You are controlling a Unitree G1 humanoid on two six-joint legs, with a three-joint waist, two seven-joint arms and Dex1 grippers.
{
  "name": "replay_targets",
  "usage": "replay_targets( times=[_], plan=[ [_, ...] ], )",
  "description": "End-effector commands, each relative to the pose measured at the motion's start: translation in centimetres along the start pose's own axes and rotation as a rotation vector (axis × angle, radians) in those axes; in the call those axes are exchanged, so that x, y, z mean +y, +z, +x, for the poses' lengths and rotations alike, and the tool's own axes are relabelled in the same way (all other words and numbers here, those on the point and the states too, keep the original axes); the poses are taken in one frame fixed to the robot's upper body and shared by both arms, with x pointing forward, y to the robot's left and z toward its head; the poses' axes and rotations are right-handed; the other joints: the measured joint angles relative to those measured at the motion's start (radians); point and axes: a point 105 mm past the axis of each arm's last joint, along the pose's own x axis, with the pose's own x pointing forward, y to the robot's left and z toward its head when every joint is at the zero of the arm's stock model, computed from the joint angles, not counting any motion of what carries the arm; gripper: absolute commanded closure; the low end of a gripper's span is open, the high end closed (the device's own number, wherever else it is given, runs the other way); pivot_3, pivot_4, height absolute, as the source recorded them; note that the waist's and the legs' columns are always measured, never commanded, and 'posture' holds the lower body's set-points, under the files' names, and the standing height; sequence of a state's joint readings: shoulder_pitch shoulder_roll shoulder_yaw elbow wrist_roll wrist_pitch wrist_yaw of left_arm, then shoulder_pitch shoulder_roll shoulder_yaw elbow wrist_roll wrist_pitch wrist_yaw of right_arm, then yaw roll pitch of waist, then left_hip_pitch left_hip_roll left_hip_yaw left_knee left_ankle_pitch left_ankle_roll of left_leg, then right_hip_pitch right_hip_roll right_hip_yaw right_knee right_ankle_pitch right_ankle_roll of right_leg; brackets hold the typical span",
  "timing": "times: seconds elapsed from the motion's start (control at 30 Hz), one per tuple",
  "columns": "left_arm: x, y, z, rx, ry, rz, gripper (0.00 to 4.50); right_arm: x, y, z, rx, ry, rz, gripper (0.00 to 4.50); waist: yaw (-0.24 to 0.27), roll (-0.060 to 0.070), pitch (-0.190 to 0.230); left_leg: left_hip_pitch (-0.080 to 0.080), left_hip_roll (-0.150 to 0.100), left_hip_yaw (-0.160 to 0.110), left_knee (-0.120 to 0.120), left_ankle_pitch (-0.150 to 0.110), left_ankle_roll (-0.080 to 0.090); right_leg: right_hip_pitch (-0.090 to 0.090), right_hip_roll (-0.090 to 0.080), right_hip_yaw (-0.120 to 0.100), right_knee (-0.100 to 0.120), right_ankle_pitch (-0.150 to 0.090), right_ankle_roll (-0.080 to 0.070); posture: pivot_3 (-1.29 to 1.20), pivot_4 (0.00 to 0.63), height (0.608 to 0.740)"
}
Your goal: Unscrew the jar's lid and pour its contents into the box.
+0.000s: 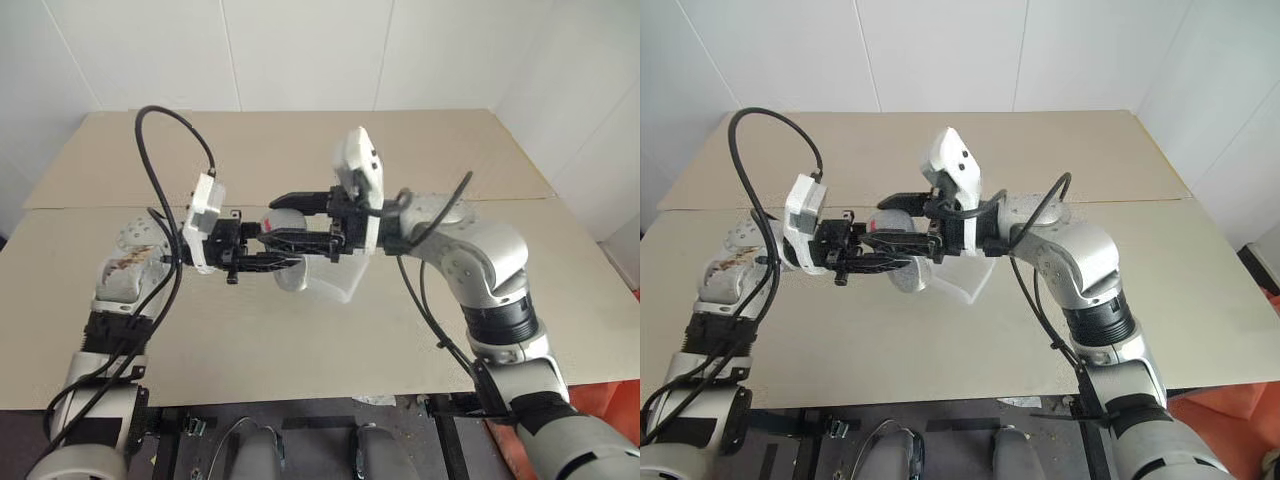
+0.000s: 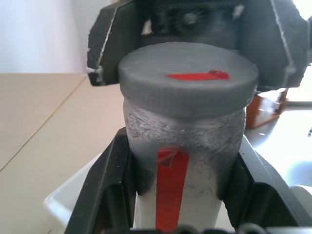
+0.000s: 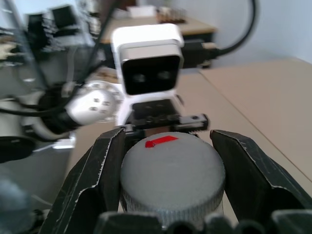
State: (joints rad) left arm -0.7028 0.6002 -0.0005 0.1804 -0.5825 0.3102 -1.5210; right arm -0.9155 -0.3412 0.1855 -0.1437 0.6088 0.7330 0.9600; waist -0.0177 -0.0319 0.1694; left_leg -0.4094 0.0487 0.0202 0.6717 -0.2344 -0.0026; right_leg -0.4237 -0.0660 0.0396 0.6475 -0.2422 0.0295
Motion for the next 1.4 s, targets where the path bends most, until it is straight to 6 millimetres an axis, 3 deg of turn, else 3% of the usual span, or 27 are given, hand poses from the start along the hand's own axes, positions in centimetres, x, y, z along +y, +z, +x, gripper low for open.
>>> replay_targets(
  times=[0.03, 0.17, 0.4, 0.47, 0.6, 0.7, 0.83, 1.17, 1.4],
  plan=[
    [-0.9, 2.5, 0.0, -0.031, -0.125, 0.046, 2.57, 2.6, 1.5, -1.0, -0.082, 0.371, -0.111, 1.75, 0.000, 0.000, 0.000, 0.000, 0.000, 0.000, 0.000, 0.000, 0.000, 0.000, 0.000, 0.000, 0.000, 0.000, 0.000, 0.00, 0.150, 0.740],
    [-1.7, 3.1, 0.4, -0.020, -0.194, 0.043, 2.57, 2.5, 1.0, -1.1, -0.074, 0.583, -0.142, 1.75, -0.004, 0.000, 0.000, 0.000, 0.001, 0.000, 0.001, 0.000, 0.000, 0.000, 0.001, 0.000, 0.000, 0.000, 0.000, 0.00, 0.150, 0.740],
    [-2.0, 2.8, 0.5, -0.009, -0.209, 0.049, 2.57, 0.6, 0.5, 0.1, -0.048, 0.543, -0.186, 1.75, -0.012, 0.001, 0.001, 0.001, 0.002, 0.000, 0.002, 0.000, 0.000, 0.000, 0.002, 0.001, 0.001, 0.000, 0.000, 0.00, 0.150, 0.740],
    [-1.8, 2.6, 0.2, -0.007, -0.191, 0.045, 2.57, 0.2, 0.6, 0.0, -0.055, 0.496, -0.186, 1.03, -0.008, 0.001, 0.001, 0.000, 0.002, -0.001, 0.002, 0.000, 0.000, -0.001, 0.002, 0.001, 0.001, 0.000, 0.000, 0.00, 0.150, 0.740],
    [-1.6, 2.0, -0.5, 0.001, -0.150, 0.025, 2.57, 0.0, 1.3, -1.1, -0.098, 0.407, -0.177, 0.02, 0.000, 0.001, 0.001, -0.001, 0.002, -0.001, 0.003, 0.000, 0.000, -0.001, 0.002, 0.000, 0.001, 0.000, 0.000, 0.00, 0.150, 0.740],
    [-1.1, 1.2, -1.6, 0.007, -0.033, 0.016, 2.57, 0.0, 1.6, -2.4, -0.117, 0.266, -0.202, 0.02, 0.004, 0.001, 0.001, -0.001, 0.002, -0.001, 0.003, 0.000, 0.000, -0.001, 0.002, 0.000, 0.001, 0.000, 0.000, 0.00, 0.150, 0.740],
    [-0.5, 0.3, -2.6, 0.017, 0.089, 0.011, 2.57, 0.1, 1.6, -2.6, -0.086, 0.079, -0.219, 0.02, 0.003, 0.001, 0.001, -0.002, 0.002, -0.002, 0.004, 0.000, 0.000, -0.001, 0.002, 0.000, 0.002, 0.000, 0.000, 0.00, 0.150, 0.740],
    [0.0, 0.0, -2.2, 0.006, 0.143, 0.018, 2.57, -0.3, 1.4, 1.9, 0.002, -0.137, -0.171, 0.02, 0.000, 0.001, 0.001, -0.001, 0.002, -0.001, 0.004, 0.000, 0.000, -0.001, 0.002, 0.000, 0.002, 0.000, 0.000, 0.00, 0.150, 0.740],
    [-0.1, 0.3, -2.0, 0.008, 0.132, 0.025, 2.57, -1.7, 0.7, 3.5, 0.032, -0.208, -0.141, 0.02, 0.002, 0.001, 0.001, -0.002, 0.002, -0.001, 0.004, 0.000, 0.000, -0.001, 0.002, 0.000, 0.002, 0.000, 0.000, 0.00, 0.150, 0.740]
  ],
)
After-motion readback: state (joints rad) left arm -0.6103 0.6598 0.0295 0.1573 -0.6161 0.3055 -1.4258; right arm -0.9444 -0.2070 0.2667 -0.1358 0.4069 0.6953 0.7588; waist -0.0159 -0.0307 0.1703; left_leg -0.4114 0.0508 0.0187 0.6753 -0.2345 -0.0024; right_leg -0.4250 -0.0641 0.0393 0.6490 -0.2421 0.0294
